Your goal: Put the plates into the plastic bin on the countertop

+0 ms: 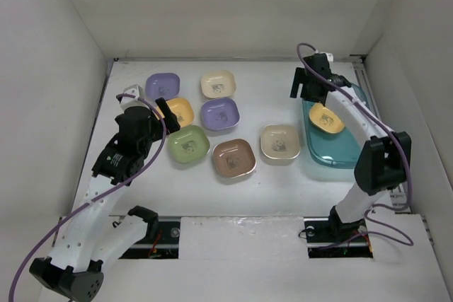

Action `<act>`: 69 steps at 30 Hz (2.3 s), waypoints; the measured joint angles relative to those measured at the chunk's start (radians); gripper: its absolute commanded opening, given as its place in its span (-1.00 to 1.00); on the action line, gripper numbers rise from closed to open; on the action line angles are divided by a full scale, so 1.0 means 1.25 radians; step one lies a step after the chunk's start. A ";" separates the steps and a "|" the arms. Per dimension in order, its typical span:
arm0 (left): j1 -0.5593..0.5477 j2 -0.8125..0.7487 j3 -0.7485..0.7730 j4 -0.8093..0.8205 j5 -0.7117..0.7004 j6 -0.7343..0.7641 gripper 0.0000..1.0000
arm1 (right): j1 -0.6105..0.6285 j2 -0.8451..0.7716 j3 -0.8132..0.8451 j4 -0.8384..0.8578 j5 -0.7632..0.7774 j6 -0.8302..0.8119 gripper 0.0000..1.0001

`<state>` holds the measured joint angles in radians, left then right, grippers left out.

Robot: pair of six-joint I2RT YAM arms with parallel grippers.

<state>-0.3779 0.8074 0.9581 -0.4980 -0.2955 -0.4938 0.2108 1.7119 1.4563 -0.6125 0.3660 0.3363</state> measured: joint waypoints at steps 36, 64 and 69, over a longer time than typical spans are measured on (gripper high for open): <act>0.000 -0.002 0.000 0.000 0.000 0.000 1.00 | 0.322 0.125 -0.209 0.233 -0.012 0.313 -0.69; 0.000 -0.009 0.000 0.001 0.006 0.000 1.00 | -0.149 -0.076 0.088 0.139 -0.399 0.150 -1.00; 0.000 -0.009 0.000 0.001 0.006 0.000 1.00 | -0.161 -0.059 0.085 0.156 -0.512 0.141 -1.00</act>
<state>-0.3779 0.7959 0.9581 -0.4973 -0.2882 -0.4942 0.0093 1.6386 1.5631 -0.4175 -0.2745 0.5121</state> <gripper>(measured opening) 0.997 0.038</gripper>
